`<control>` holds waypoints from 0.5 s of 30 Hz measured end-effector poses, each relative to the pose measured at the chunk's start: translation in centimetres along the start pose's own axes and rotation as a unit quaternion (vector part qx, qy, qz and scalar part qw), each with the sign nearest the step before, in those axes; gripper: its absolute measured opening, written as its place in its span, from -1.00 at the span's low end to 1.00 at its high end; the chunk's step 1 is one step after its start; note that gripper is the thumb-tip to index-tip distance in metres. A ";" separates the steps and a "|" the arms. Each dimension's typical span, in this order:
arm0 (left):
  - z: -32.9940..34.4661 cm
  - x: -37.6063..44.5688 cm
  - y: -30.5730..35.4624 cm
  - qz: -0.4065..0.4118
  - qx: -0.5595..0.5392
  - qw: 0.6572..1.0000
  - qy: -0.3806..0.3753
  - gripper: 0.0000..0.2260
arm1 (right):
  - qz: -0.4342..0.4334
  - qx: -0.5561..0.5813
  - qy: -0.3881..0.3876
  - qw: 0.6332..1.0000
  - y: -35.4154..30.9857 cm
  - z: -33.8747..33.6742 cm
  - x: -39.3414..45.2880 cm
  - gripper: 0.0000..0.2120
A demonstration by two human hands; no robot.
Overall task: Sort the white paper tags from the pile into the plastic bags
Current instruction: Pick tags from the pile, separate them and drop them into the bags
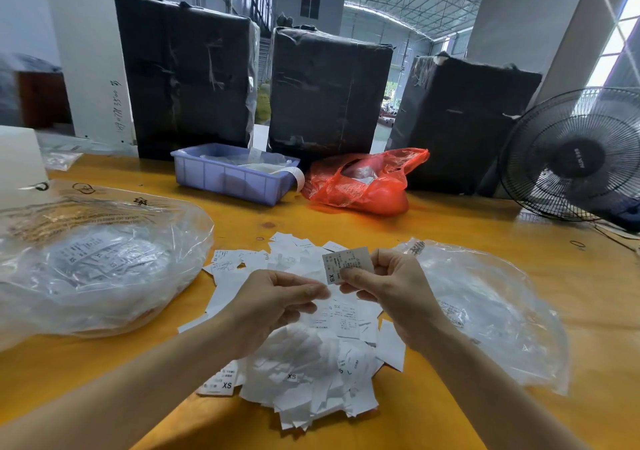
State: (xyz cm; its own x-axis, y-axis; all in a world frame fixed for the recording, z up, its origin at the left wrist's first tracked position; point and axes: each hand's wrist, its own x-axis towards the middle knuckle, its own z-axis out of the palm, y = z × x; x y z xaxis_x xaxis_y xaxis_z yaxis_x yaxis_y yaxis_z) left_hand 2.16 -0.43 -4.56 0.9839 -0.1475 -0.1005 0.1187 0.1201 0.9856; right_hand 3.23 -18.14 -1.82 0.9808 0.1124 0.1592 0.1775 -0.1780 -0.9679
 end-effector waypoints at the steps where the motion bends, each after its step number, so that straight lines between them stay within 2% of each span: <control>1: -0.1 0.1 0.0 -0.004 -0.006 1.000 0.001 -0.84 | 0.001 0.011 0.003 1.000 0.0 0.0 0.0 -0.86; 4: -0.1 0.2 0.0 -0.016 -0.025 1.000 0.000 -0.92 | 0.001 0.031 0.008 0.999 -0.1 0.0 0.1 -0.87; 7: 0.1 0.1 0.2 -0.024 -0.046 0.999 0.002 -0.71 | 0.004 0.020 0.005 1.000 0.0 0.0 0.1 -0.87; 9: 0.1 0.1 0.3 -0.026 -0.049 0.998 0.001 -0.63 | 0.010 0.020 -0.001 1.000 0.1 0.1 0.0 -0.86; 15: -0.1 0.2 0.0 -0.028 -0.054 0.998 -0.009 -0.79 | 0.027 0.070 -0.017 0.997 -0.1 0.2 -0.1 -0.85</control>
State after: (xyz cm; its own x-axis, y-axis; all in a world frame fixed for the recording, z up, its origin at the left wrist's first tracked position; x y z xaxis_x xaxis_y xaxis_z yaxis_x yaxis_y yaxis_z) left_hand 2.39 -0.36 -4.55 0.9730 -0.1737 -0.1521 0.1885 0.2169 0.9578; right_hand 3.07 -17.91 -1.81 0.9849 0.1402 0.1017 0.1092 -0.0463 -0.9929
